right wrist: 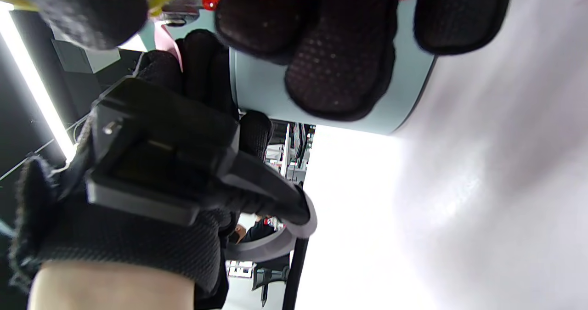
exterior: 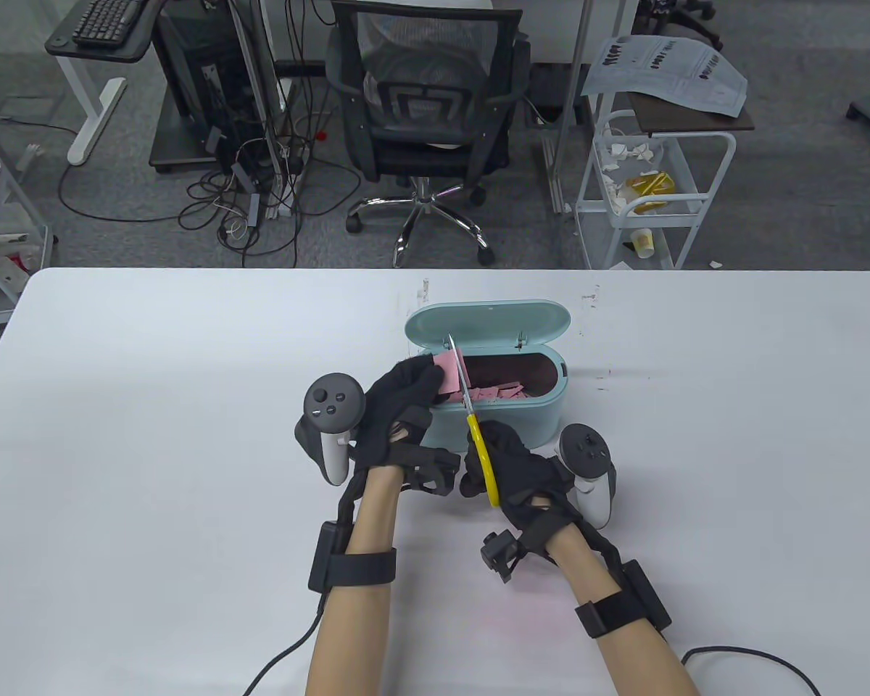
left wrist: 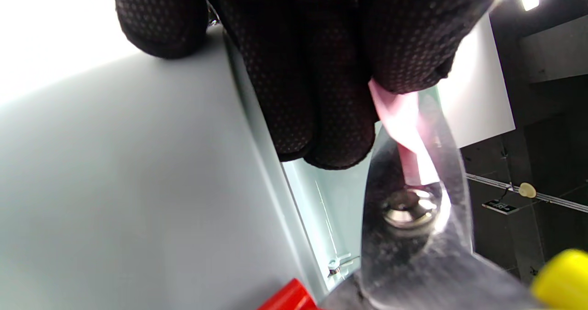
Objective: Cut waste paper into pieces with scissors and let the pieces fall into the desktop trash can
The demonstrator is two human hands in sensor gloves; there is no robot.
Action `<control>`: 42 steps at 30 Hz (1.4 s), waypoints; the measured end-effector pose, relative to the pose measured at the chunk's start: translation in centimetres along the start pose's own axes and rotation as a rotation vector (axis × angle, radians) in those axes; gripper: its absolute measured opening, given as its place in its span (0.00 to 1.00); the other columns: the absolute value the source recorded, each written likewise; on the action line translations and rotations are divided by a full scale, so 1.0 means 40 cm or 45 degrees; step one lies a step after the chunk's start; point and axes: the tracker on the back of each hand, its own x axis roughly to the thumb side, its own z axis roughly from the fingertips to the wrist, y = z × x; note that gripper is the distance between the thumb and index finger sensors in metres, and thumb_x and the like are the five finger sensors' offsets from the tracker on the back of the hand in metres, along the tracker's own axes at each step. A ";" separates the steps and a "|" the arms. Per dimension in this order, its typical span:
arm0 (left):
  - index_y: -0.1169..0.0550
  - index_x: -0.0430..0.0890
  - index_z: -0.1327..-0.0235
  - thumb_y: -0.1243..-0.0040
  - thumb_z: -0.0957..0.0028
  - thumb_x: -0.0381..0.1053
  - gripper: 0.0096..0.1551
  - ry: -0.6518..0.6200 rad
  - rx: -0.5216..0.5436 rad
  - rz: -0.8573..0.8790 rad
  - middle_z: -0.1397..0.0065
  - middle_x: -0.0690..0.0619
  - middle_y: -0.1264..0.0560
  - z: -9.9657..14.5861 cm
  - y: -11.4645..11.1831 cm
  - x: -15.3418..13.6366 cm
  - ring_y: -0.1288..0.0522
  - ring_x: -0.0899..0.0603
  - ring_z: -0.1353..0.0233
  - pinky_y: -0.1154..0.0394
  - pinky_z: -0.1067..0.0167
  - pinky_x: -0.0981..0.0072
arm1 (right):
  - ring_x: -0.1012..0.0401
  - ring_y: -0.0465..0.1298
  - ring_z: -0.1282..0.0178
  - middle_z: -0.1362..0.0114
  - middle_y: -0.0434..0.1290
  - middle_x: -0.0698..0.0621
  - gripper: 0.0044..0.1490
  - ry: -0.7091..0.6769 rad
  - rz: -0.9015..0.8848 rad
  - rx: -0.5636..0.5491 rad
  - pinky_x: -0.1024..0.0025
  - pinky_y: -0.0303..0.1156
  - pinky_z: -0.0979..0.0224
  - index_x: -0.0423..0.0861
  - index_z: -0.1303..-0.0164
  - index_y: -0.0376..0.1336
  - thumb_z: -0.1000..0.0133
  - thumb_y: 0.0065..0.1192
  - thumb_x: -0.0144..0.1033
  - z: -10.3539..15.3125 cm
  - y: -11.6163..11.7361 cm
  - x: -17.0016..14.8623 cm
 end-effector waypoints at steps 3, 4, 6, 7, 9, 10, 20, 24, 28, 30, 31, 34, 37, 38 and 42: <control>0.13 0.58 0.51 0.33 0.50 0.59 0.18 0.002 0.003 0.005 0.52 0.60 0.08 0.000 0.000 -0.001 0.09 0.53 0.49 0.23 0.41 0.51 | 0.59 0.85 0.63 0.52 0.77 0.59 0.46 0.014 -0.020 -0.049 0.44 0.73 0.38 0.43 0.34 0.51 0.54 0.58 0.59 0.001 -0.003 -0.003; 0.13 0.58 0.51 0.33 0.50 0.59 0.18 0.004 0.001 0.011 0.52 0.60 0.08 0.000 0.001 -0.002 0.09 0.53 0.49 0.23 0.40 0.51 | 0.59 0.85 0.63 0.52 0.77 0.59 0.46 0.005 -0.051 -0.048 0.44 0.73 0.38 0.43 0.34 0.52 0.54 0.59 0.59 0.000 -0.007 -0.006; 0.13 0.58 0.51 0.33 0.50 0.59 0.18 0.006 0.005 0.016 0.52 0.60 0.07 0.001 0.000 -0.002 0.09 0.53 0.49 0.23 0.40 0.51 | 0.58 0.85 0.62 0.52 0.77 0.58 0.46 -0.003 -0.084 -0.050 0.43 0.72 0.37 0.43 0.34 0.52 0.54 0.59 0.61 0.005 -0.013 -0.011; 0.13 0.58 0.51 0.33 0.50 0.59 0.18 0.007 0.006 0.015 0.52 0.60 0.08 0.001 0.000 -0.002 0.09 0.54 0.49 0.23 0.40 0.52 | 0.57 0.84 0.61 0.51 0.77 0.58 0.48 -0.010 -0.088 -0.051 0.42 0.71 0.37 0.43 0.34 0.52 0.54 0.58 0.62 0.007 -0.015 -0.015; 0.13 0.58 0.51 0.33 0.50 0.59 0.18 0.006 0.009 0.014 0.52 0.61 0.07 0.001 0.000 -0.003 0.09 0.54 0.49 0.23 0.41 0.52 | 0.55 0.83 0.57 0.48 0.75 0.57 0.49 -0.009 -0.070 -0.012 0.39 0.68 0.36 0.45 0.32 0.50 0.54 0.56 0.65 0.012 -0.018 -0.020; 0.12 0.58 0.51 0.33 0.50 0.59 0.17 0.010 0.006 0.024 0.52 0.61 0.07 0.001 0.001 -0.004 0.09 0.54 0.49 0.23 0.41 0.52 | 0.54 0.82 0.53 0.46 0.74 0.57 0.51 -0.004 -0.042 0.018 0.38 0.67 0.35 0.46 0.31 0.48 0.54 0.56 0.67 0.016 -0.019 -0.023; 0.12 0.59 0.51 0.33 0.50 0.60 0.18 0.023 0.011 0.053 0.52 0.61 0.07 0.002 0.001 -0.007 0.09 0.54 0.49 0.23 0.40 0.52 | 0.47 0.71 0.35 0.32 0.61 0.52 0.59 0.059 0.147 0.176 0.32 0.57 0.31 0.51 0.26 0.34 0.54 0.49 0.75 0.042 0.005 -0.037; 0.12 0.59 0.51 0.33 0.50 0.60 0.18 0.030 0.011 0.065 0.52 0.61 0.07 0.002 0.001 -0.008 0.09 0.54 0.49 0.23 0.40 0.52 | 0.49 0.72 0.38 0.34 0.63 0.53 0.59 0.042 0.175 0.133 0.33 0.59 0.31 0.51 0.27 0.36 0.55 0.50 0.76 0.046 0.011 -0.032; 0.12 0.59 0.51 0.33 0.50 0.61 0.18 0.031 0.016 0.066 0.51 0.61 0.07 0.003 0.002 -0.008 0.09 0.54 0.49 0.23 0.40 0.52 | 0.48 0.73 0.40 0.36 0.64 0.52 0.59 0.073 0.162 0.108 0.33 0.60 0.32 0.50 0.27 0.37 0.56 0.51 0.75 0.040 0.015 -0.033; 0.12 0.59 0.51 0.33 0.50 0.61 0.18 0.031 0.016 0.069 0.51 0.61 0.07 0.003 0.002 -0.009 0.09 0.54 0.49 0.23 0.40 0.52 | 0.49 0.74 0.40 0.36 0.65 0.53 0.59 0.073 0.142 0.107 0.33 0.60 0.32 0.51 0.27 0.38 0.56 0.51 0.75 0.036 0.015 -0.034; 0.12 0.59 0.51 0.33 0.50 0.61 0.18 0.033 0.015 0.071 0.51 0.61 0.07 0.003 0.002 -0.009 0.09 0.54 0.49 0.23 0.40 0.52 | 0.49 0.74 0.41 0.36 0.65 0.53 0.59 0.074 0.140 0.101 0.34 0.61 0.32 0.50 0.27 0.38 0.56 0.51 0.75 0.035 0.016 -0.034; 0.12 0.59 0.51 0.33 0.50 0.61 0.18 0.033 0.017 0.066 0.51 0.61 0.08 0.003 0.002 -0.008 0.09 0.54 0.49 0.23 0.40 0.52 | 0.49 0.75 0.42 0.37 0.66 0.53 0.58 0.072 0.137 0.090 0.34 0.61 0.33 0.50 0.28 0.39 0.56 0.51 0.75 0.032 0.017 -0.033; 0.12 0.59 0.51 0.33 0.50 0.61 0.18 0.033 0.017 0.064 0.51 0.61 0.07 0.003 0.002 -0.008 0.09 0.54 0.49 0.23 0.40 0.52 | 0.49 0.75 0.43 0.38 0.67 0.53 0.57 0.060 0.154 0.065 0.33 0.62 0.33 0.50 0.28 0.40 0.56 0.52 0.74 0.030 0.015 -0.032; 0.12 0.59 0.51 0.33 0.50 0.61 0.18 0.033 0.015 0.062 0.51 0.61 0.07 0.002 0.002 -0.008 0.09 0.54 0.49 0.23 0.40 0.52 | 0.49 0.76 0.43 0.38 0.67 0.53 0.57 0.056 0.158 0.059 0.33 0.62 0.33 0.50 0.28 0.40 0.56 0.52 0.74 0.030 0.015 -0.031; 0.12 0.59 0.51 0.33 0.50 0.61 0.18 0.029 0.019 0.049 0.51 0.61 0.07 0.002 0.001 -0.008 0.09 0.54 0.49 0.23 0.40 0.52 | 0.50 0.76 0.44 0.38 0.67 0.53 0.57 0.044 0.179 0.041 0.34 0.63 0.34 0.50 0.28 0.40 0.56 0.52 0.74 0.026 0.013 -0.030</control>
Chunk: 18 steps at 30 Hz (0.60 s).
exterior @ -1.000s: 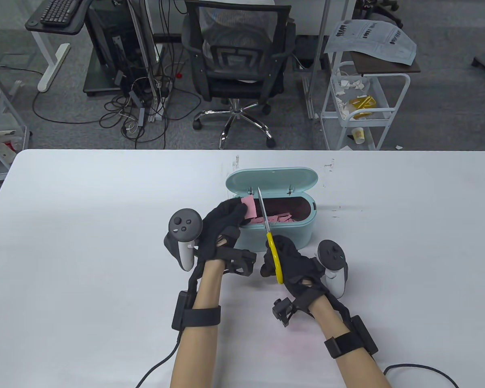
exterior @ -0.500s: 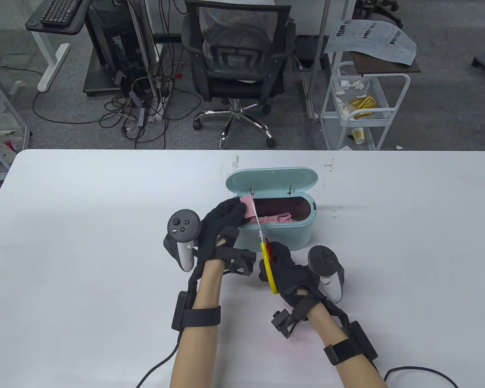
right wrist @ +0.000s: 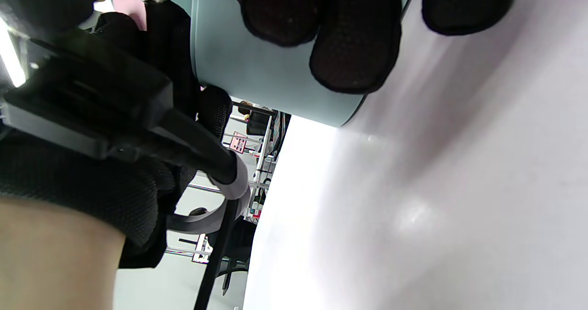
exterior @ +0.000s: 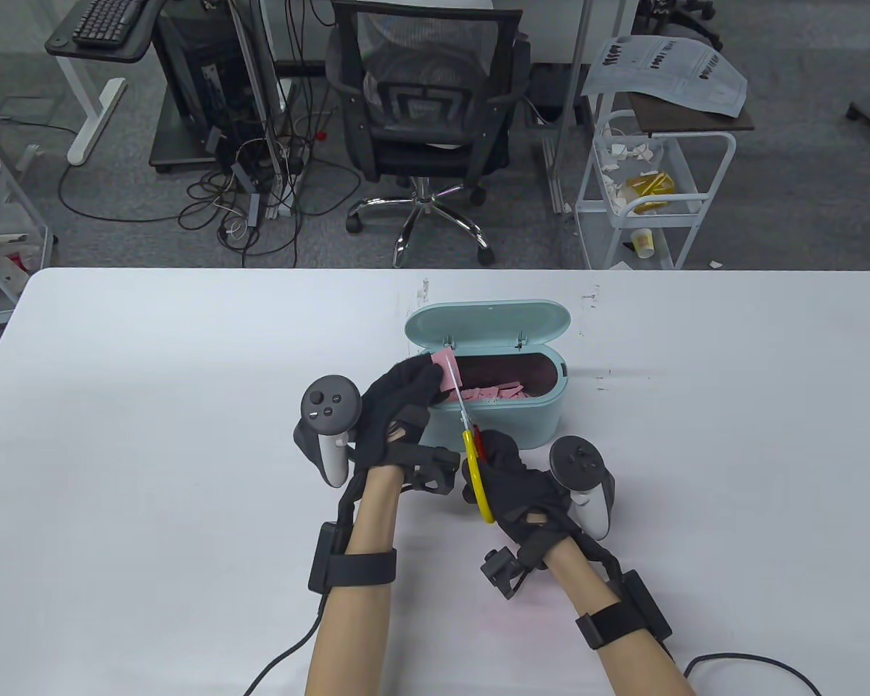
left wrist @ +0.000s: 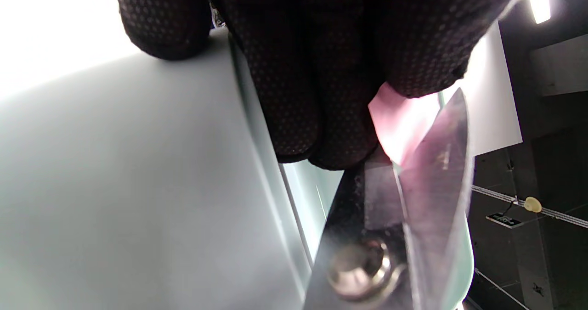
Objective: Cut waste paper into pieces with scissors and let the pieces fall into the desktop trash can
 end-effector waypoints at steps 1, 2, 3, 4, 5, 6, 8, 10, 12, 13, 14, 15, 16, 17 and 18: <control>0.12 0.59 0.51 0.32 0.51 0.61 0.18 -0.001 0.001 -0.002 0.51 0.61 0.07 0.000 0.000 0.000 0.09 0.54 0.49 0.23 0.41 0.52 | 0.50 0.76 0.45 0.39 0.67 0.54 0.56 -0.005 0.000 0.000 0.34 0.63 0.34 0.50 0.28 0.41 0.56 0.52 0.74 -0.001 0.000 -0.001; 0.12 0.59 0.51 0.32 0.51 0.61 0.18 -0.001 0.000 -0.004 0.52 0.61 0.07 0.000 0.000 0.000 0.09 0.54 0.49 0.23 0.40 0.52 | 0.50 0.77 0.45 0.39 0.68 0.54 0.56 -0.008 -0.001 0.000 0.34 0.64 0.34 0.50 0.28 0.41 0.55 0.52 0.73 -0.002 0.000 0.000; 0.12 0.59 0.51 0.32 0.51 0.61 0.18 -0.002 0.001 -0.005 0.52 0.61 0.07 -0.001 0.000 0.000 0.09 0.54 0.49 0.23 0.40 0.52 | 0.51 0.77 0.46 0.40 0.68 0.54 0.55 -0.010 -0.001 -0.005 0.35 0.64 0.35 0.50 0.28 0.41 0.55 0.51 0.72 -0.002 0.000 -0.001; 0.12 0.59 0.51 0.32 0.51 0.61 0.18 -0.002 0.000 -0.005 0.51 0.61 0.08 -0.001 0.000 0.000 0.09 0.54 0.49 0.23 0.41 0.52 | 0.51 0.78 0.47 0.40 0.69 0.55 0.54 -0.012 -0.003 -0.014 0.35 0.65 0.35 0.49 0.29 0.42 0.55 0.52 0.71 -0.002 -0.001 -0.001; 0.12 0.59 0.51 0.32 0.51 0.61 0.18 -0.002 -0.001 -0.006 0.52 0.61 0.07 -0.001 -0.001 0.000 0.09 0.54 0.49 0.23 0.41 0.52 | 0.51 0.78 0.48 0.41 0.69 0.55 0.54 -0.012 -0.003 -0.017 0.35 0.65 0.35 0.49 0.29 0.42 0.55 0.52 0.71 -0.003 -0.001 -0.001; 0.12 0.59 0.51 0.32 0.51 0.61 0.18 -0.003 -0.002 -0.007 0.52 0.61 0.07 -0.001 -0.001 0.000 0.09 0.54 0.49 0.23 0.41 0.52 | 0.51 0.79 0.49 0.42 0.70 0.55 0.54 -0.012 0.000 -0.022 0.35 0.65 0.36 0.49 0.29 0.43 0.55 0.53 0.70 -0.003 -0.003 -0.001; 0.12 0.59 0.51 0.32 0.51 0.61 0.18 -0.004 -0.002 -0.011 0.52 0.61 0.07 -0.001 -0.001 0.000 0.09 0.54 0.49 0.23 0.41 0.52 | 0.52 0.79 0.50 0.42 0.70 0.55 0.53 -0.016 0.010 -0.033 0.35 0.66 0.36 0.49 0.29 0.43 0.55 0.54 0.69 -0.003 -0.005 -0.001; 0.12 0.59 0.51 0.32 0.51 0.61 0.18 -0.006 -0.001 -0.014 0.52 0.61 0.07 -0.001 -0.001 0.000 0.09 0.54 0.49 0.23 0.40 0.52 | 0.53 0.80 0.52 0.44 0.71 0.56 0.52 -0.018 0.010 -0.040 0.36 0.67 0.36 0.48 0.30 0.44 0.55 0.54 0.68 -0.004 -0.006 -0.002; 0.12 0.59 0.51 0.32 0.51 0.61 0.18 -0.007 -0.001 -0.019 0.52 0.61 0.07 -0.001 -0.002 0.000 0.09 0.54 0.49 0.23 0.41 0.52 | 0.54 0.81 0.53 0.45 0.72 0.57 0.51 -0.023 0.005 -0.045 0.38 0.67 0.35 0.48 0.30 0.45 0.55 0.54 0.66 -0.004 -0.007 -0.002; 0.12 0.59 0.51 0.32 0.51 0.61 0.18 -0.007 0.000 -0.016 0.52 0.61 0.07 -0.001 -0.002 0.000 0.09 0.54 0.49 0.23 0.40 0.52 | 0.55 0.81 0.55 0.46 0.73 0.57 0.50 -0.029 0.001 -0.058 0.38 0.68 0.35 0.48 0.31 0.46 0.55 0.55 0.65 -0.004 -0.008 -0.002; 0.12 0.59 0.51 0.33 0.51 0.61 0.18 -0.007 -0.001 -0.016 0.52 0.61 0.08 -0.001 -0.002 0.000 0.09 0.54 0.49 0.23 0.41 0.52 | 0.55 0.82 0.56 0.47 0.74 0.58 0.49 -0.033 -0.002 -0.065 0.39 0.69 0.36 0.48 0.31 0.47 0.55 0.55 0.64 -0.005 -0.009 -0.002; 0.12 0.59 0.51 0.33 0.51 0.61 0.18 -0.007 -0.003 -0.015 0.52 0.61 0.08 -0.001 -0.001 0.000 0.09 0.54 0.49 0.23 0.40 0.51 | 0.56 0.82 0.57 0.48 0.74 0.58 0.49 -0.035 -0.001 -0.076 0.39 0.69 0.36 0.48 0.32 0.48 0.55 0.56 0.64 -0.004 -0.010 -0.001; 0.12 0.59 0.51 0.33 0.50 0.61 0.18 -0.007 -0.005 -0.013 0.52 0.61 0.08 -0.001 -0.001 0.000 0.09 0.54 0.49 0.23 0.40 0.51 | 0.56 0.82 0.58 0.49 0.75 0.58 0.48 -0.037 -0.002 -0.082 0.40 0.70 0.36 0.48 0.32 0.48 0.55 0.57 0.63 -0.005 -0.011 -0.001; 0.12 0.59 0.51 0.33 0.50 0.60 0.18 -0.009 -0.007 -0.010 0.51 0.61 0.08 -0.001 -0.002 0.000 0.09 0.54 0.49 0.23 0.40 0.51 | 0.56 0.83 0.58 0.49 0.75 0.58 0.48 -0.038 -0.005 -0.080 0.40 0.70 0.36 0.48 0.32 0.49 0.55 0.57 0.63 -0.005 -0.012 -0.002; 0.12 0.58 0.50 0.33 0.50 0.60 0.18 -0.010 -0.014 -0.005 0.51 0.60 0.08 -0.002 -0.002 0.000 0.09 0.53 0.49 0.24 0.40 0.51 | 0.56 0.83 0.59 0.49 0.75 0.58 0.48 -0.038 -0.014 -0.071 0.40 0.70 0.36 0.48 0.32 0.49 0.55 0.57 0.63 -0.005 -0.012 -0.003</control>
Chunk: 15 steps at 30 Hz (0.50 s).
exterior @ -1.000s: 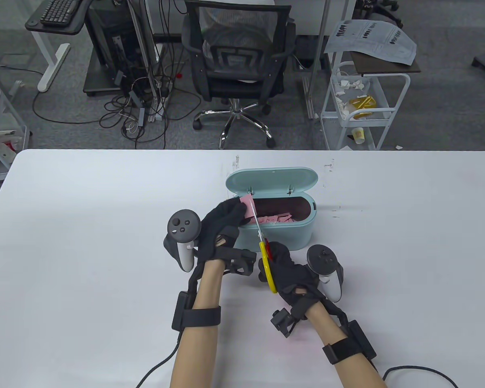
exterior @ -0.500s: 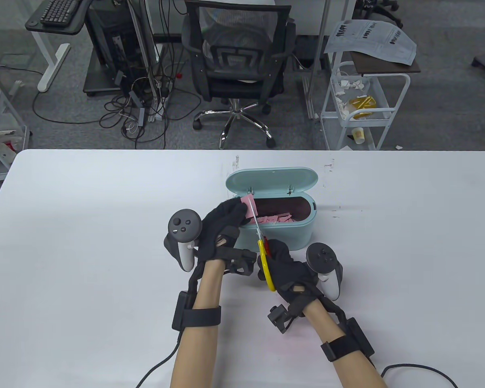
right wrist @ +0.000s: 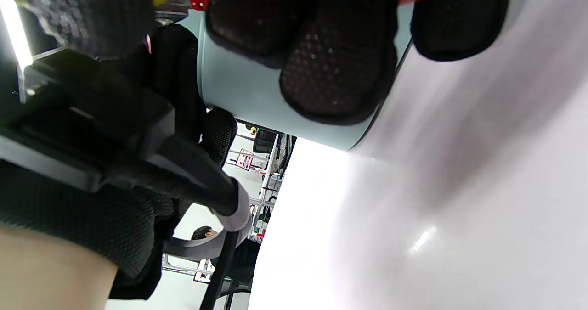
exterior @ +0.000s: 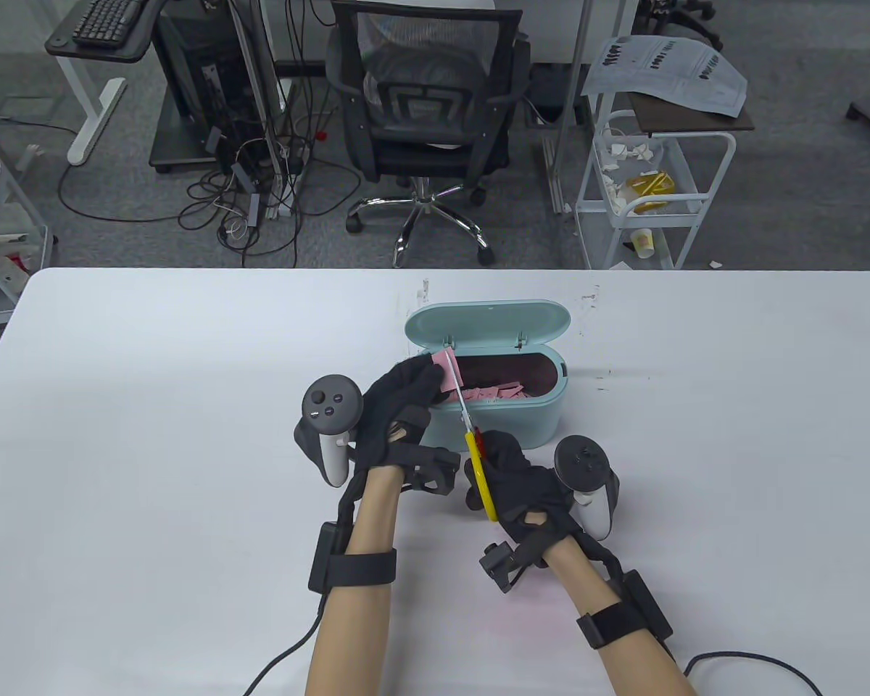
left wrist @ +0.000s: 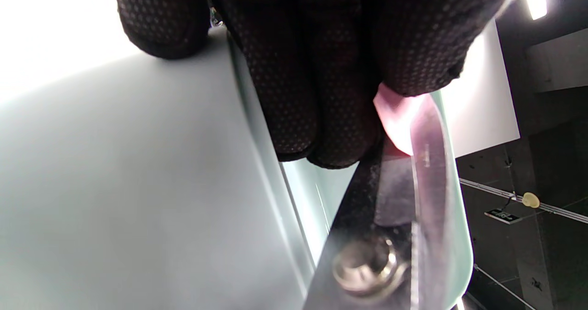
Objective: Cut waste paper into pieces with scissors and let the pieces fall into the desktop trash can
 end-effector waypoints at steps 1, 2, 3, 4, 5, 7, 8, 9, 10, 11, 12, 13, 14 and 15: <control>0.12 0.58 0.50 0.33 0.50 0.59 0.18 0.000 -0.006 0.002 0.51 0.59 0.08 0.000 0.000 0.001 0.09 0.53 0.49 0.24 0.40 0.50 | 0.56 0.83 0.58 0.49 0.75 0.58 0.48 0.000 -0.003 0.000 0.40 0.70 0.36 0.48 0.32 0.49 0.55 0.57 0.64 0.000 0.000 0.000; 0.12 0.58 0.50 0.33 0.50 0.59 0.18 -0.003 -0.010 0.001 0.51 0.59 0.08 -0.001 0.000 0.001 0.09 0.52 0.49 0.24 0.40 0.50 | 0.56 0.83 0.59 0.49 0.75 0.59 0.48 0.000 -0.004 -0.002 0.40 0.69 0.36 0.48 0.32 0.49 0.55 0.58 0.64 0.000 -0.001 0.000; 0.13 0.58 0.50 0.33 0.50 0.59 0.18 -0.007 -0.010 -0.007 0.51 0.59 0.08 -0.001 0.000 0.001 0.09 0.52 0.49 0.24 0.40 0.50 | 0.56 0.83 0.58 0.49 0.75 0.59 0.49 -0.003 -0.007 0.003 0.40 0.69 0.36 0.48 0.32 0.49 0.55 0.57 0.65 0.000 -0.001 0.001; 0.12 0.57 0.50 0.33 0.50 0.59 0.18 -0.008 -0.008 -0.012 0.51 0.59 0.08 -0.001 0.000 0.002 0.09 0.52 0.49 0.24 0.40 0.50 | 0.55 0.82 0.56 0.47 0.74 0.58 0.50 -0.005 -0.018 0.016 0.39 0.68 0.35 0.49 0.31 0.48 0.55 0.56 0.67 -0.001 -0.001 0.002; 0.12 0.57 0.50 0.33 0.50 0.59 0.18 -0.009 -0.011 -0.015 0.51 0.59 0.08 -0.002 0.000 0.002 0.09 0.52 0.49 0.24 0.40 0.50 | 0.54 0.81 0.54 0.46 0.73 0.57 0.50 -0.001 -0.034 0.026 0.38 0.67 0.35 0.49 0.30 0.47 0.55 0.56 0.66 -0.002 -0.002 0.004; 0.12 0.57 0.51 0.33 0.50 0.59 0.18 -0.012 -0.018 -0.018 0.51 0.59 0.08 -0.003 0.001 0.002 0.09 0.52 0.49 0.24 0.40 0.50 | 0.53 0.80 0.51 0.44 0.72 0.57 0.51 0.004 -0.017 0.036 0.37 0.66 0.35 0.50 0.29 0.46 0.54 0.55 0.68 -0.006 -0.005 0.008; 0.12 0.58 0.51 0.33 0.50 0.59 0.18 -0.011 -0.022 -0.016 0.51 0.59 0.08 -0.003 0.001 0.002 0.09 0.52 0.49 0.24 0.40 0.50 | 0.53 0.80 0.51 0.44 0.72 0.57 0.51 0.003 -0.008 0.039 0.37 0.66 0.35 0.50 0.29 0.46 0.54 0.55 0.68 -0.008 -0.006 0.011; 0.12 0.58 0.51 0.33 0.50 0.59 0.18 -0.010 -0.024 -0.013 0.51 0.59 0.08 -0.003 0.002 0.001 0.09 0.53 0.49 0.24 0.40 0.50 | 0.53 0.80 0.50 0.44 0.72 0.57 0.51 0.005 0.009 0.044 0.37 0.66 0.35 0.50 0.29 0.46 0.54 0.55 0.69 -0.010 -0.009 0.014; 0.12 0.58 0.51 0.33 0.50 0.59 0.18 -0.010 -0.026 -0.013 0.51 0.60 0.08 -0.003 0.002 0.001 0.09 0.53 0.48 0.24 0.40 0.50 | 0.53 0.80 0.50 0.43 0.72 0.57 0.51 0.000 0.016 0.046 0.37 0.66 0.35 0.50 0.29 0.46 0.54 0.55 0.69 -0.011 -0.010 0.016; 0.12 0.58 0.51 0.33 0.50 0.59 0.18 -0.010 -0.026 -0.014 0.51 0.59 0.08 -0.003 0.001 0.002 0.09 0.53 0.48 0.24 0.40 0.50 | 0.53 0.80 0.49 0.43 0.72 0.57 0.51 -0.006 0.021 0.045 0.37 0.66 0.35 0.50 0.29 0.46 0.54 0.54 0.69 -0.012 -0.012 0.018; 0.12 0.58 0.51 0.33 0.50 0.59 0.18 -0.012 -0.023 -0.022 0.51 0.60 0.08 -0.003 0.000 0.003 0.09 0.53 0.49 0.24 0.40 0.50 | 0.53 0.79 0.49 0.43 0.71 0.57 0.52 -0.006 0.023 0.049 0.37 0.66 0.35 0.50 0.29 0.45 0.54 0.54 0.69 -0.013 -0.012 0.019; 0.12 0.58 0.51 0.33 0.50 0.60 0.18 -0.015 -0.016 -0.035 0.51 0.60 0.08 -0.003 0.000 0.004 0.09 0.53 0.49 0.24 0.40 0.50 | 0.53 0.79 0.49 0.42 0.71 0.57 0.52 -0.004 0.023 0.057 0.37 0.66 0.35 0.50 0.29 0.45 0.54 0.54 0.70 -0.015 -0.011 0.020; 0.12 0.58 0.51 0.33 0.50 0.60 0.18 -0.014 -0.017 -0.036 0.51 0.60 0.08 -0.003 0.000 0.004 0.09 0.53 0.49 0.23 0.40 0.50 | 0.53 0.79 0.48 0.42 0.71 0.57 0.52 -0.003 0.015 0.064 0.37 0.65 0.35 0.50 0.29 0.45 0.54 0.54 0.70 -0.016 -0.010 0.021; 0.12 0.58 0.51 0.33 0.50 0.60 0.18 -0.014 -0.015 -0.038 0.52 0.60 0.08 -0.003 0.000 0.004 0.09 0.53 0.49 0.23 0.40 0.50 | 0.53 0.79 0.48 0.42 0.71 0.57 0.52 0.000 0.011 0.064 0.37 0.65 0.35 0.50 0.29 0.45 0.54 0.54 0.70 -0.017 -0.010 0.022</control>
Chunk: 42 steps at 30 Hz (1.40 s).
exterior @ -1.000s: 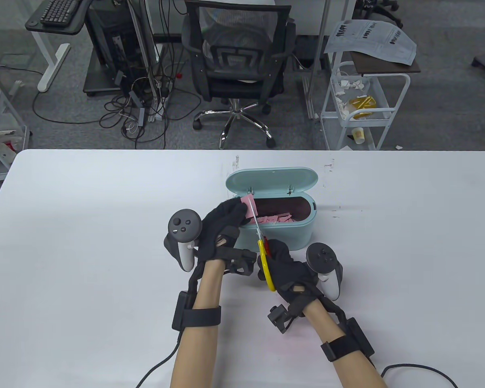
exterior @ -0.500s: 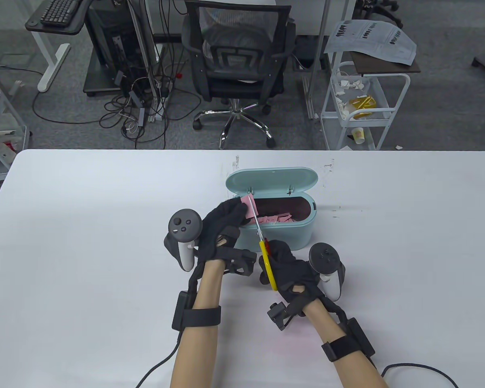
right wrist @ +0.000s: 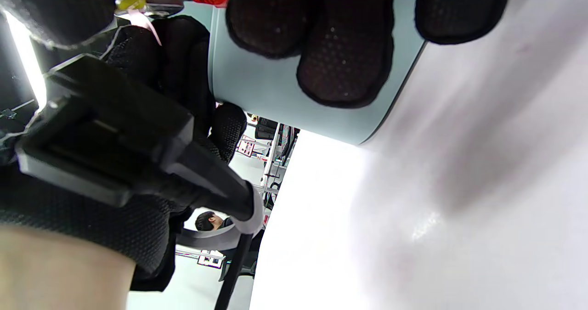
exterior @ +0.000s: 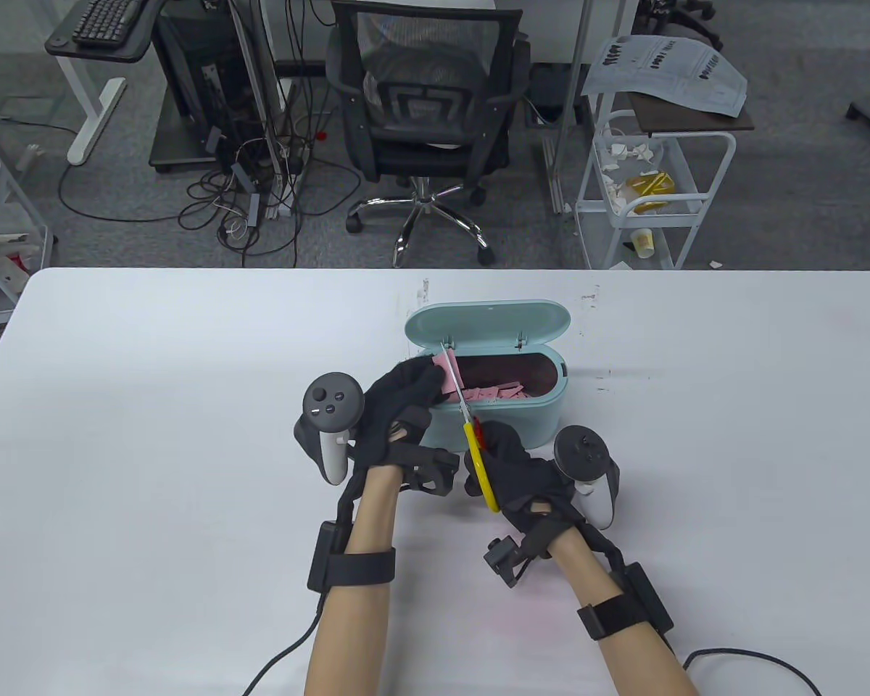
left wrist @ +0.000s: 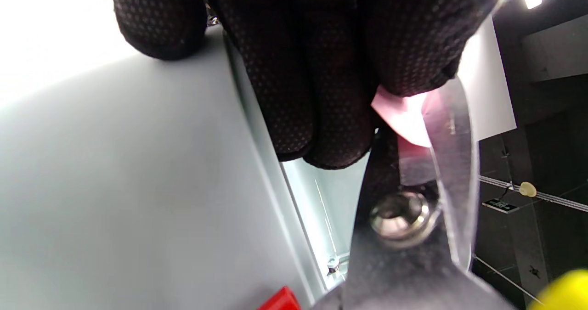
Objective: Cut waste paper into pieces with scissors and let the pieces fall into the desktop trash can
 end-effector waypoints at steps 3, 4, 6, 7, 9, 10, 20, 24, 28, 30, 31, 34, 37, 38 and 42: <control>0.12 0.58 0.51 0.33 0.50 0.60 0.18 -0.001 0.003 -0.002 0.51 0.60 0.08 0.000 0.000 -0.001 0.09 0.53 0.49 0.23 0.40 0.51 | 0.53 0.79 0.48 0.42 0.70 0.56 0.52 0.006 0.004 0.005 0.37 0.65 0.35 0.49 0.28 0.44 0.53 0.53 0.70 -0.001 0.001 0.001; 0.12 0.58 0.51 0.33 0.50 0.60 0.18 -0.001 0.002 -0.001 0.51 0.60 0.08 0.000 0.000 0.000 0.09 0.53 0.49 0.23 0.40 0.50 | 0.53 0.79 0.48 0.42 0.70 0.56 0.52 0.010 -0.001 0.006 0.36 0.65 0.35 0.49 0.28 0.44 0.53 0.52 0.70 -0.001 0.002 0.001; 0.12 0.58 0.51 0.33 0.50 0.60 0.18 -0.003 0.002 -0.010 0.51 0.60 0.08 -0.001 0.000 0.000 0.09 0.53 0.49 0.23 0.40 0.51 | 0.53 0.79 0.48 0.42 0.71 0.56 0.52 0.013 -0.015 0.010 0.36 0.65 0.35 0.49 0.29 0.44 0.53 0.53 0.70 -0.002 0.003 0.000; 0.12 0.58 0.51 0.33 0.50 0.60 0.18 -0.002 0.001 -0.008 0.51 0.60 0.08 -0.001 0.000 0.000 0.09 0.53 0.49 0.23 0.40 0.51 | 0.53 0.79 0.49 0.42 0.71 0.56 0.52 0.014 -0.016 0.010 0.37 0.65 0.35 0.49 0.29 0.44 0.53 0.53 0.70 -0.002 0.003 0.000; 0.12 0.58 0.51 0.33 0.50 0.60 0.18 -0.003 -0.003 -0.005 0.51 0.60 0.08 -0.001 0.000 0.000 0.09 0.53 0.49 0.23 0.40 0.50 | 0.53 0.80 0.50 0.43 0.71 0.57 0.52 0.006 -0.015 -0.004 0.37 0.66 0.35 0.49 0.29 0.45 0.54 0.53 0.70 -0.001 0.002 0.000; 0.12 0.58 0.51 0.33 0.50 0.60 0.18 -0.011 0.006 -0.012 0.52 0.60 0.08 0.000 -0.001 0.000 0.09 0.53 0.49 0.23 0.41 0.51 | 0.54 0.80 0.51 0.44 0.72 0.57 0.52 -0.001 -0.016 -0.006 0.37 0.66 0.36 0.49 0.30 0.46 0.54 0.53 0.70 -0.002 0.002 0.001; 0.12 0.58 0.52 0.33 0.50 0.60 0.18 -0.012 0.004 -0.026 0.52 0.61 0.08 0.000 -0.002 0.002 0.09 0.54 0.49 0.23 0.41 0.51 | 0.58 0.84 0.62 0.52 0.77 0.60 0.47 -0.019 -0.020 -0.056 0.42 0.71 0.37 0.47 0.34 0.51 0.55 0.57 0.64 -0.003 -0.004 0.003; 0.12 0.58 0.52 0.33 0.50 0.60 0.18 -0.012 0.000 -0.030 0.52 0.60 0.08 0.000 -0.001 0.003 0.09 0.53 0.49 0.23 0.41 0.51 | 0.56 0.83 0.60 0.51 0.76 0.59 0.48 -0.014 -0.032 -0.059 0.40 0.70 0.37 0.47 0.33 0.51 0.54 0.56 0.66 -0.004 -0.006 0.003; 0.12 0.58 0.52 0.33 0.50 0.60 0.18 -0.015 -0.008 -0.041 0.52 0.61 0.08 -0.001 -0.001 0.004 0.09 0.53 0.49 0.23 0.41 0.51 | 0.56 0.83 0.59 0.50 0.76 0.59 0.48 -0.017 -0.029 -0.056 0.40 0.69 0.37 0.48 0.32 0.51 0.54 0.56 0.67 -0.008 -0.012 0.011; 0.12 0.58 0.52 0.33 0.50 0.60 0.17 -0.014 -0.008 -0.037 0.52 0.60 0.08 -0.002 -0.001 0.004 0.09 0.53 0.49 0.23 0.41 0.51 | 0.56 0.83 0.59 0.50 0.76 0.59 0.48 -0.019 -0.025 -0.056 0.40 0.69 0.37 0.48 0.32 0.51 0.55 0.56 0.67 -0.008 -0.012 0.010; 0.12 0.58 0.52 0.33 0.50 0.60 0.17 -0.015 -0.009 -0.040 0.52 0.60 0.08 -0.002 -0.001 0.004 0.09 0.53 0.49 0.23 0.41 0.51 | 0.56 0.83 0.59 0.50 0.76 0.59 0.48 -0.019 -0.032 -0.052 0.40 0.69 0.37 0.48 0.32 0.51 0.54 0.56 0.66 -0.008 -0.012 0.009; 0.12 0.58 0.52 0.33 0.50 0.60 0.17 -0.016 -0.008 -0.043 0.52 0.60 0.08 -0.002 -0.001 0.004 0.09 0.53 0.49 0.23 0.41 0.50 | 0.57 0.84 0.61 0.52 0.77 0.59 0.47 -0.020 -0.042 -0.061 0.41 0.70 0.37 0.47 0.33 0.52 0.55 0.57 0.65 -0.007 -0.012 0.010; 0.12 0.58 0.51 0.33 0.50 0.60 0.18 -0.015 -0.009 -0.029 0.51 0.60 0.08 -0.002 -0.001 0.003 0.09 0.53 0.49 0.23 0.41 0.50 | 0.59 0.84 0.64 0.54 0.78 0.61 0.46 -0.011 -0.036 -0.087 0.43 0.72 0.38 0.46 0.35 0.53 0.55 0.57 0.64 -0.005 -0.012 0.005; 0.12 0.58 0.51 0.33 0.50 0.60 0.18 -0.015 -0.012 -0.024 0.51 0.60 0.08 -0.001 -0.001 0.003 0.09 0.53 0.49 0.23 0.40 0.50 | 0.59 0.84 0.64 0.54 0.78 0.60 0.46 -0.003 -0.058 -0.093 0.43 0.72 0.38 0.46 0.35 0.53 0.55 0.57 0.64 -0.003 -0.011 -0.001; 0.12 0.58 0.50 0.33 0.50 0.59 0.18 -0.001 -0.013 0.020 0.50 0.60 0.08 -0.001 0.001 -0.003 0.09 0.53 0.48 0.24 0.40 0.50 | 0.56 0.84 0.61 0.52 0.77 0.59 0.47 0.010 -0.141 -0.095 0.40 0.70 0.38 0.46 0.34 0.52 0.54 0.57 0.65 0.004 -0.012 -0.024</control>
